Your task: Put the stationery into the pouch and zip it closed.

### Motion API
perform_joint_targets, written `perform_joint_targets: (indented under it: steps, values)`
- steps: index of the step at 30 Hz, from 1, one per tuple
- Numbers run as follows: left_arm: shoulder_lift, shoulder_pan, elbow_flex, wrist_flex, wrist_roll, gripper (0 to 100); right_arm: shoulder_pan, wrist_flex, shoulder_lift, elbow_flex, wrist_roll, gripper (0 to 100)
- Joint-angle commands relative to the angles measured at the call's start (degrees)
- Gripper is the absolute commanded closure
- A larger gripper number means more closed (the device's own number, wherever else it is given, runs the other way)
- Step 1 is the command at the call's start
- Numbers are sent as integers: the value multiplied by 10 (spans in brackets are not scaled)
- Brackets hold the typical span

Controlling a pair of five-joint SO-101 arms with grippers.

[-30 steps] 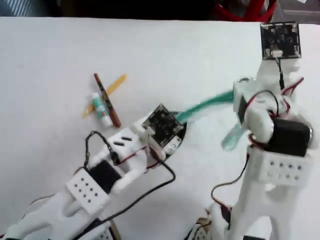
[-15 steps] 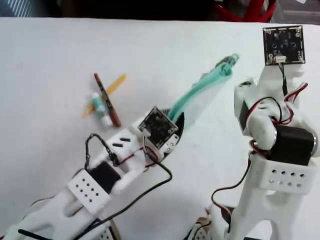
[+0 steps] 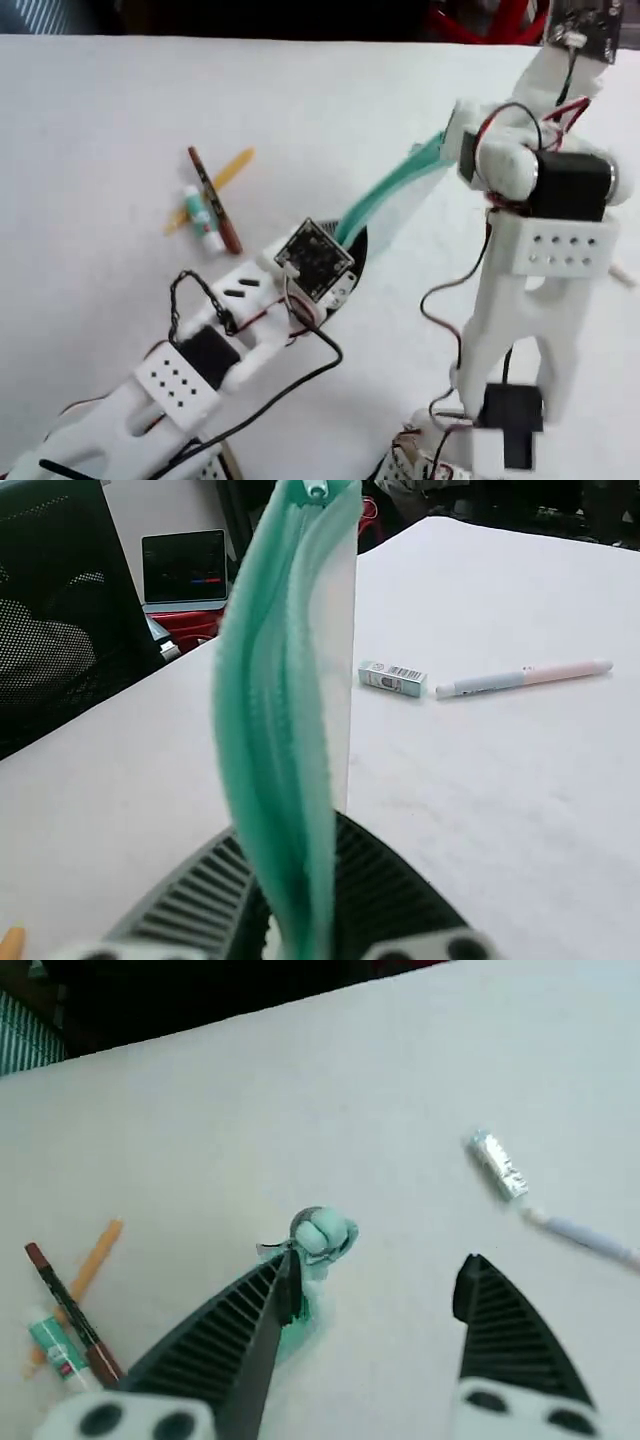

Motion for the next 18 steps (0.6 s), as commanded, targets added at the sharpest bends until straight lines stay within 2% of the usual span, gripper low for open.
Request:
perform_joint_targets:
  steps: [1, 11, 18]
  values:
    - [-3, -1, 1, -11, 4, 976, -8, 15, 43, -102, -87, 755]
    - [-3, -5, 2, -11, 4, 976, -26, 1, 77, -81, -148, 755]
    - [-3, -5, 2, -11, 4, 976, -7, 6, 129, -82, -173, 762]
